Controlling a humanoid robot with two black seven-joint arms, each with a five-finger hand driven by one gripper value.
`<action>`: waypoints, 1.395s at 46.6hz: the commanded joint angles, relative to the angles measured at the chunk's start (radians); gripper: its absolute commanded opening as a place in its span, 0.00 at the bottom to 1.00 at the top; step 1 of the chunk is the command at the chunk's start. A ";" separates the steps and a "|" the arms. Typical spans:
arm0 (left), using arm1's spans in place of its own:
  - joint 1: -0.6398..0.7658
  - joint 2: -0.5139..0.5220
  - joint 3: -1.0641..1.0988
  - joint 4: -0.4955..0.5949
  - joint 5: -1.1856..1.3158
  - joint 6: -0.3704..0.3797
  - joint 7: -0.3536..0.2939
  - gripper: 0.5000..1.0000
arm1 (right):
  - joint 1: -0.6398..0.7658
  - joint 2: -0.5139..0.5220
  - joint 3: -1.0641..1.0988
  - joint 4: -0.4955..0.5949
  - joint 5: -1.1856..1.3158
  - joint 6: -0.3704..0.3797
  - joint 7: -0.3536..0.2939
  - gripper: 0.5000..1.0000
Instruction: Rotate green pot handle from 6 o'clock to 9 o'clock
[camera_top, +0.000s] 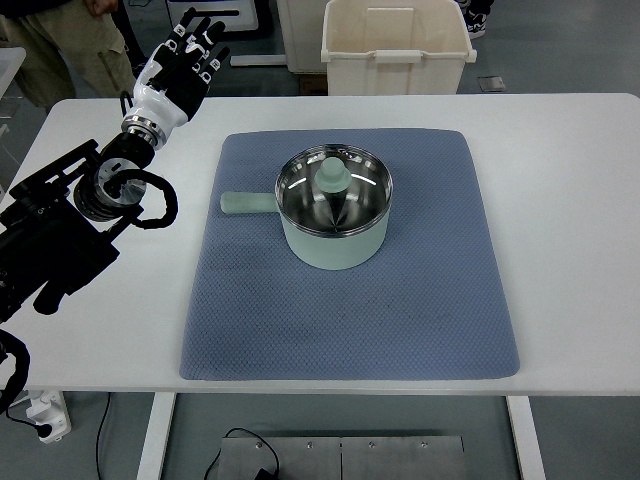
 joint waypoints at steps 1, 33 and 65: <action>0.012 -0.001 -0.017 0.000 -0.023 0.001 0.007 1.00 | 0.000 0.000 0.000 0.000 0.001 0.000 0.000 1.00; 0.136 -0.021 -0.042 0.004 -0.085 0.033 0.044 1.00 | 0.000 0.000 0.000 0.000 0.000 0.000 0.000 1.00; 0.136 -0.018 -0.043 0.003 -0.082 0.028 0.044 1.00 | 0.000 0.000 -0.002 0.000 0.000 -0.003 -0.002 1.00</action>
